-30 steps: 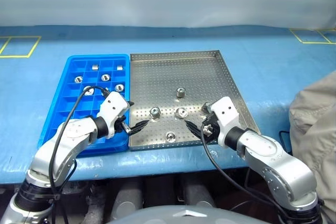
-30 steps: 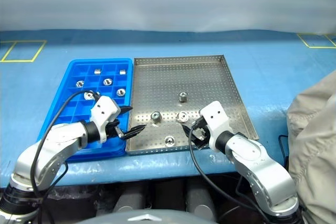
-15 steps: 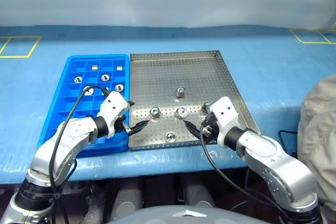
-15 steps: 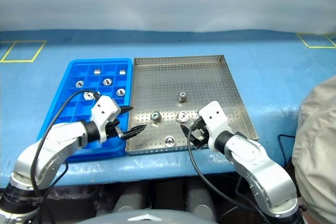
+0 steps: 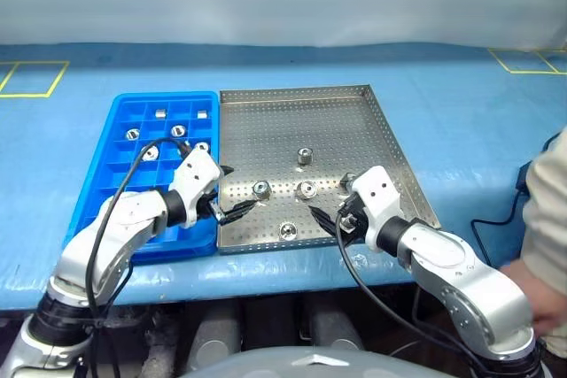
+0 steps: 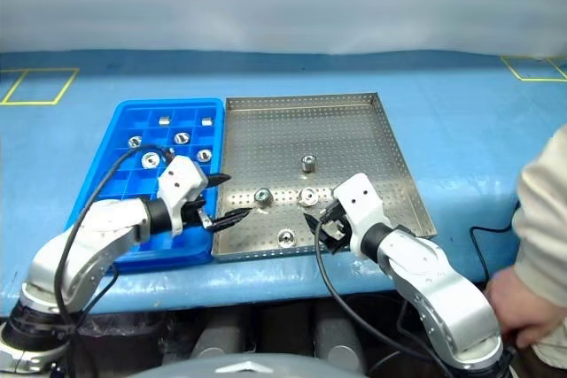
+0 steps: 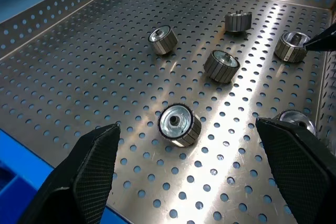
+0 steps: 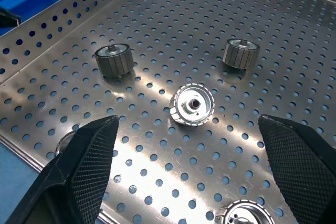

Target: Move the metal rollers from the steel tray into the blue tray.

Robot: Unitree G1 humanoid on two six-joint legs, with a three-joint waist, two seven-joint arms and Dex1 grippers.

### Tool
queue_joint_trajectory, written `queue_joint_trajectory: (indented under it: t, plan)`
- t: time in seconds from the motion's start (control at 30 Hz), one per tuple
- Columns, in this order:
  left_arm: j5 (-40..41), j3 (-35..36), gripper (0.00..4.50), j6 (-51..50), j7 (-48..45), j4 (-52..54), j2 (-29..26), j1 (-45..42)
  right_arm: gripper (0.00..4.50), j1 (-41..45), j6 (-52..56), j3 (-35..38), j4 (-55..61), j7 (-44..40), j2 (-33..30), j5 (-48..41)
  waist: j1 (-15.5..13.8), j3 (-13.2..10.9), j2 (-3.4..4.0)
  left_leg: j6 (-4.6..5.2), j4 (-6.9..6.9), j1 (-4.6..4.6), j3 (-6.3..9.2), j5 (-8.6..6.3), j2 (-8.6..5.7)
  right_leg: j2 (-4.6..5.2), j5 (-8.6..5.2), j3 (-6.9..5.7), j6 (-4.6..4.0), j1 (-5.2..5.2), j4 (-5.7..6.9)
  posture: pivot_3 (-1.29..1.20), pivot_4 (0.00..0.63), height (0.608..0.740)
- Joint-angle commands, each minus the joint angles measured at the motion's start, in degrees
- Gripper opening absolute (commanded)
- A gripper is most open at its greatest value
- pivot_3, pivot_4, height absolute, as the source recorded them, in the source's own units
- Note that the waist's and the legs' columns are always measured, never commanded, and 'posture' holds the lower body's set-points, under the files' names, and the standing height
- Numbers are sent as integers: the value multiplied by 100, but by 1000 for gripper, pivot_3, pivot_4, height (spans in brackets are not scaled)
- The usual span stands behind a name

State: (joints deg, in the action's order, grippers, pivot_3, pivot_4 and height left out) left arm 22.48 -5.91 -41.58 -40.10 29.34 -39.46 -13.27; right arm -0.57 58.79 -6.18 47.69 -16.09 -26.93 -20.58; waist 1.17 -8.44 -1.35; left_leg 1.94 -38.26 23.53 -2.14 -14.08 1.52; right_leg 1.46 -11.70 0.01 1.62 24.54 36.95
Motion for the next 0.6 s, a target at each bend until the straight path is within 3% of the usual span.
queue_joint_trajectory:
  t: [0.03, 0.27, 0.6]
  plan:
    - [-245, -363, 4500, 190, -388, -383, -153, -561, 4471, -11, -177, 38, 221, 79, 50, 59, 23, 0, 0, 0, 0, 0, -2, 0, -1, 0, 0, 1, 0, 0, 0, -97, 150, 740]
    - [-671, -1314, 4500, 273, -1080, -1832, 120, -1622, 4471, -279, -361, -77, 268, 314, 278, 201, 109, 0, 0, 2, 1, 2, -5, -1, -2, -4, 3, 6, 5, 4, -2, -150, 150, 740]
    - [-1277, -1869, 4500, 535, -1576, -3053, 364, -2107, 4471, -626, -521, -120, 406, 568, 505, 379, 360, 0, 1, 4, 0, 2, -14, -2, 0, -5, 8, 19, 15, 7, 1, -210, 150, 740]
